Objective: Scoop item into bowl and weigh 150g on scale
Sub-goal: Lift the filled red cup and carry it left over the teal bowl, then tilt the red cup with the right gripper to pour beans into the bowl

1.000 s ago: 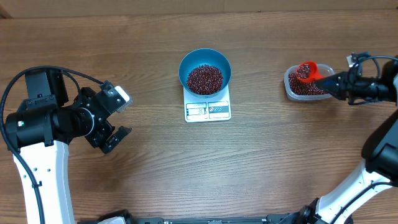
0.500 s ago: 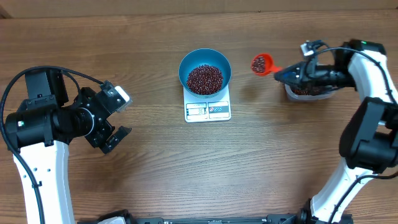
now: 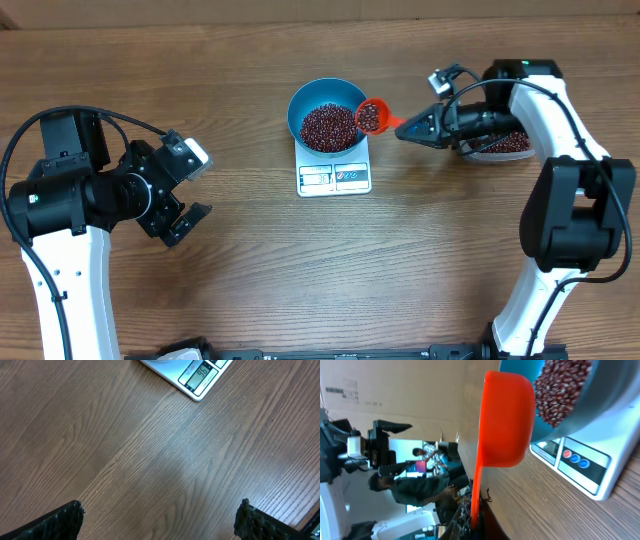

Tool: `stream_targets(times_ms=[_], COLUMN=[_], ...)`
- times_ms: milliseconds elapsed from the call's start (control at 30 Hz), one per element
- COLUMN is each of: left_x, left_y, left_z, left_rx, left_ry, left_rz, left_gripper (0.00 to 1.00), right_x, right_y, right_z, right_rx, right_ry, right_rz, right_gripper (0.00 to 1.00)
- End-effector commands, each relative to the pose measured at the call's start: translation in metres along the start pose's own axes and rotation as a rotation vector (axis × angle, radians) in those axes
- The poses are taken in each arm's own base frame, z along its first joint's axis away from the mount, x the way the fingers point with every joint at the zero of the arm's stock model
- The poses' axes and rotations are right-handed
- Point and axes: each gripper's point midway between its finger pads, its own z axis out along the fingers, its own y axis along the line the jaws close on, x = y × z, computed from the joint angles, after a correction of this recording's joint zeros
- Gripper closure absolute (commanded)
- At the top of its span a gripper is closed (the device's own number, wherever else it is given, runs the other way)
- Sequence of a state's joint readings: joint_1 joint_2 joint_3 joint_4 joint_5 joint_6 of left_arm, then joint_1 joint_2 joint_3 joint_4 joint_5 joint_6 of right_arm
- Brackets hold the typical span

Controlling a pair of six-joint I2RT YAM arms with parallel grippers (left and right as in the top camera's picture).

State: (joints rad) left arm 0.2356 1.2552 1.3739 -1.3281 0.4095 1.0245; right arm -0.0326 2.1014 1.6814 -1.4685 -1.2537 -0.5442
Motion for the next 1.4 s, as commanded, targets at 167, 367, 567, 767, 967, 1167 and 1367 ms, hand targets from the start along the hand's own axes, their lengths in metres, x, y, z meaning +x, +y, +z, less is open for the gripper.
stream_targets(times_ms=[167, 367, 567, 767, 967, 1167, 1367], left_x=[0.001, 0.001, 0.001, 0.001, 0.001, 0.001, 0.001], left_y=[0.001, 0.001, 0.001, 0.001, 0.001, 0.0, 0.0], left_z=[0.0, 0.0, 0.0, 0.0, 0.0, 0.0, 0.0], left_rx=[-0.002, -0.002, -0.002, -0.002, -0.002, -0.002, -0.002], left_ry=[0.006, 0.006, 0.006, 0.006, 0.006, 0.006, 0.006], left_rz=[0.034, 0.034, 0.034, 0.034, 0.034, 0.034, 0.034], left_gripper=[0.0, 0.0, 0.0, 0.0, 0.0, 0.0, 0.01], right_x=[-0.01, -0.012, -0.016, -0.02, -0.031, -0.035, -0.043], right_y=[0.004, -0.032, -0.053, -0.056, -0.04, -0.039, -0.028], right_z=[0.041, 0.061, 0.068, 0.074, 0.067, 0.055, 0.057], right_rx=[0.083, 0.326, 0.493, 0.543, 0.561, 0.645, 0.649], right_ry=[0.086, 0.187, 0.241, 0.257, 0.244, 0.262, 0.247], right_rz=[-0.253, -0.408, -0.493, -0.534, -0.556, -0.555, -0.591], right_gripper=[0.96, 0.96, 0.96, 0.96, 0.96, 0.96, 0.96])
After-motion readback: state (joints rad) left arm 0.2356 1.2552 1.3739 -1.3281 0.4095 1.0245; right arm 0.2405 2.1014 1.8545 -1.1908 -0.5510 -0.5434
